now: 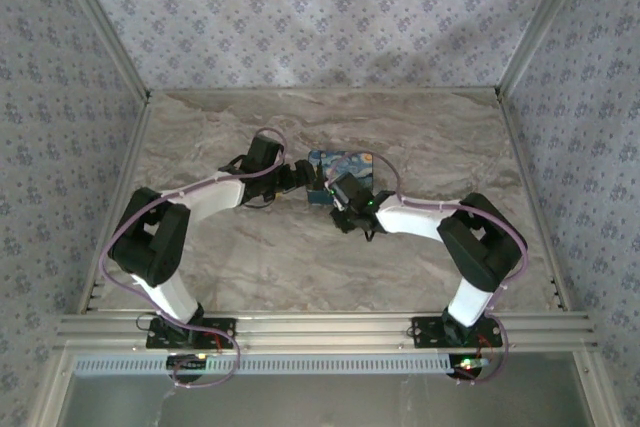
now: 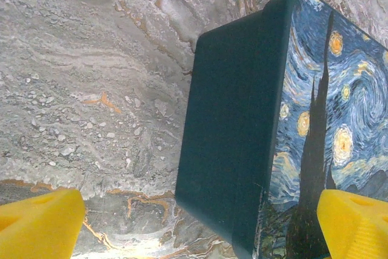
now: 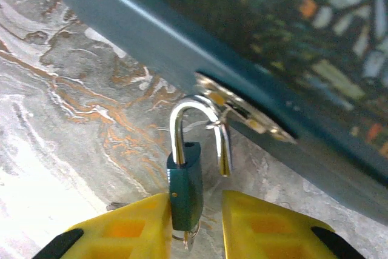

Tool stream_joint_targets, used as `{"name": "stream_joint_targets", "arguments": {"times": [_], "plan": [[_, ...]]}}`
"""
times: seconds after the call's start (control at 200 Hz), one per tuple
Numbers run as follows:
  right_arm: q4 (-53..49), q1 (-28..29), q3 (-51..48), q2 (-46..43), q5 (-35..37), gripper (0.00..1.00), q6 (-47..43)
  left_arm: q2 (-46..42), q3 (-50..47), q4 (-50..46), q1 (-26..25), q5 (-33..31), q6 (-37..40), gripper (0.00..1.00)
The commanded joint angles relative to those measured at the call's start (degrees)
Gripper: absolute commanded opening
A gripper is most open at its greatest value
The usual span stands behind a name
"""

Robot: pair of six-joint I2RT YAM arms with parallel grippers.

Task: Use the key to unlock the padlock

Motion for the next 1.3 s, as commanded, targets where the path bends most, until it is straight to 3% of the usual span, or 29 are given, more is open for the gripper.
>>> {"name": "stream_joint_targets", "arguments": {"times": [0.0,0.365,0.47,0.555,0.68,1.134,1.214,1.294], "plan": [[-0.36,-0.21,-1.09,-1.36,-0.61,0.31,1.26,0.20,1.34,0.02,0.32,0.87,1.06,0.98],[-0.42,-0.26,-1.43,-0.38,-0.39,0.25,1.71,0.50,2.05,-0.42,0.34,1.09,1.21,0.98],[-0.94,-0.26,-1.75,-0.43,0.03,0.09,0.73,1.00,2.50,-0.51,0.29,1.11,1.35,0.98],[-1.30,-0.26,-2.03,-1.15,0.50,0.11,0.26,1.66,2.96,-0.61,0.32,0.77,1.39,0.98],[-1.40,-0.26,-2.67,-2.63,0.32,0.27,-0.29,2.43,3.62,-0.44,0.33,0.91,1.54,0.98],[-0.88,-0.34,-3.86,-2.75,0.32,0.29,0.50,2.61,3.28,0.19,0.32,1.22,1.66,0.98],[-0.92,-0.35,-4.11,-3.03,-0.10,0.22,0.41,2.83,3.19,0.51,0.29,1.40,1.57,0.98],[-1.02,-0.27,-4.23,-3.09,-0.21,0.23,0.41,3.05,3.19,0.65,0.32,1.39,1.66,0.98]]}}
